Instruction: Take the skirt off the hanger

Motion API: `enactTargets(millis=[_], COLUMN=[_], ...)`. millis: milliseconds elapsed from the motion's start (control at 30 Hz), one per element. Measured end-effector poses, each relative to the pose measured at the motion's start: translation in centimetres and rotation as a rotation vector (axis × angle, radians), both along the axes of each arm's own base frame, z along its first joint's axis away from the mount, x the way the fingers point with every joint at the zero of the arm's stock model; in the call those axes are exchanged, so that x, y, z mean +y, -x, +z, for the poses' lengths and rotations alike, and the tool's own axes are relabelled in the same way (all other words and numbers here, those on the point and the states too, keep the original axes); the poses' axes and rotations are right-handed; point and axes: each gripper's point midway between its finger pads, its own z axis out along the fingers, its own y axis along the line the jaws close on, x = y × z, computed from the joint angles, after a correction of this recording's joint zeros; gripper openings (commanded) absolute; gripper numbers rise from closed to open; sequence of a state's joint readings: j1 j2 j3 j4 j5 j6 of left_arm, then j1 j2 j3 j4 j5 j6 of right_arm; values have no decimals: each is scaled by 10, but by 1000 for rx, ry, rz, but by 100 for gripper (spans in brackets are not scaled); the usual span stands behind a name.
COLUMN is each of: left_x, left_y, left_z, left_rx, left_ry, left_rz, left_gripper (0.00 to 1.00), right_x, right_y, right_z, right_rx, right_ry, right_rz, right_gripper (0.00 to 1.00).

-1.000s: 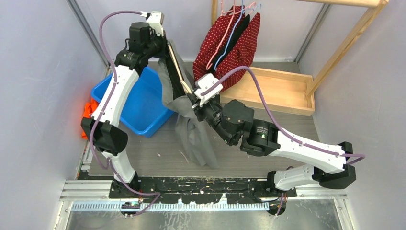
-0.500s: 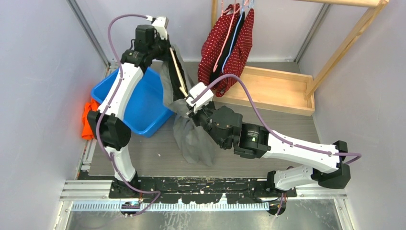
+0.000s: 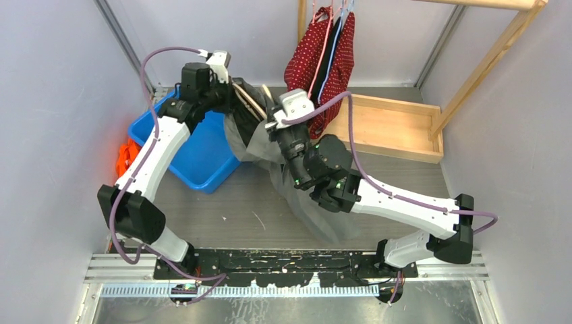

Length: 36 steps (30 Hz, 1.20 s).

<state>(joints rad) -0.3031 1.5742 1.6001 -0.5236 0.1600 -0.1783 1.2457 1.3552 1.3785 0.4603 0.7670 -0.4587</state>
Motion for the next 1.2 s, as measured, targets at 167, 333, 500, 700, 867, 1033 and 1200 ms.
enactTargets(millis=[167,333,500,700,867,1033,1200], left_x=[2,4,-3,-6,-1,-6,-22], left_y=[10,22,21,0,-15,-26,-27], left_z=[23,36,25,-3,-27,-44,-56], left_rx=[-45,-83,-78,-40,-1,26,66], left_ry=[25,55,68,6,-32,-11,50], left_rz=[0,7,-8,-5,19,13,-39], left_gripper=[0,0,0,0,0,0,0], right_x=[-22,-25,-17,-8,-26,-40,-48], right_y=[-14,-19,-18,-12,-3,3,5], right_z=[32,61,69,49,42,63,90], right_rx=[-57,-105,-110,-45,-20,-54,-129], right_ry=[-112,-172,-179,-135,-121,-126,-135], right_rz=[-40,-27,28,104,114,109,90], right_gripper=[1,1,1,1,1,1,1])
